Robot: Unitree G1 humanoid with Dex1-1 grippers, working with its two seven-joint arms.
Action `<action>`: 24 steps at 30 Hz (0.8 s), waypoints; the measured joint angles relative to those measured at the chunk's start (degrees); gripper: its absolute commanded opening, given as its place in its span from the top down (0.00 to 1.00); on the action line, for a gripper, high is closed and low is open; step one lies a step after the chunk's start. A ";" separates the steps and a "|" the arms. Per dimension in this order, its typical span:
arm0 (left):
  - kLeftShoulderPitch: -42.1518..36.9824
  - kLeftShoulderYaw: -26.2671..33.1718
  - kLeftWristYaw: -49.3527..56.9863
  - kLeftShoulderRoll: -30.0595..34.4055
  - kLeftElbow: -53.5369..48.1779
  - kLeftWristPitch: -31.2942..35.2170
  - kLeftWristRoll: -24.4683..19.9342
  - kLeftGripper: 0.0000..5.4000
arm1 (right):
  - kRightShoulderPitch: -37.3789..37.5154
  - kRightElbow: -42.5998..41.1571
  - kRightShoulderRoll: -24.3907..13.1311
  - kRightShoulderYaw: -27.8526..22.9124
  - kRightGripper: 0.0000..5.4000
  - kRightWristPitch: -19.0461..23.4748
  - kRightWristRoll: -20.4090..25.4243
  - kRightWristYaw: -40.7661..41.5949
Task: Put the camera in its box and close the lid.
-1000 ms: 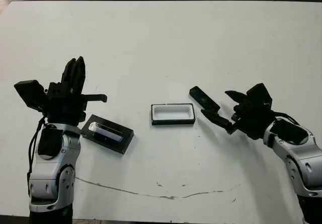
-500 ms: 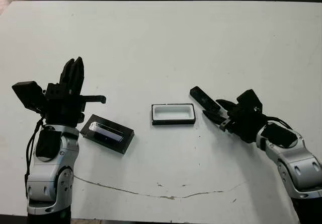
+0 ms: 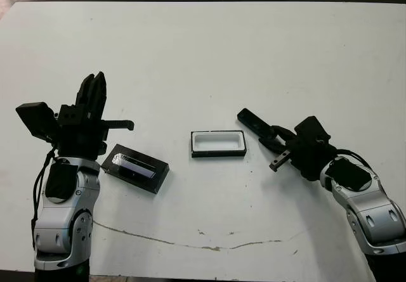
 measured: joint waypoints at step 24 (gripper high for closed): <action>-0.83 -0.60 0.06 -0.04 0.33 0.30 -0.16 1.00 | -31.05 21.27 -12.07 1.76 1.00 1.96 11.68 33.30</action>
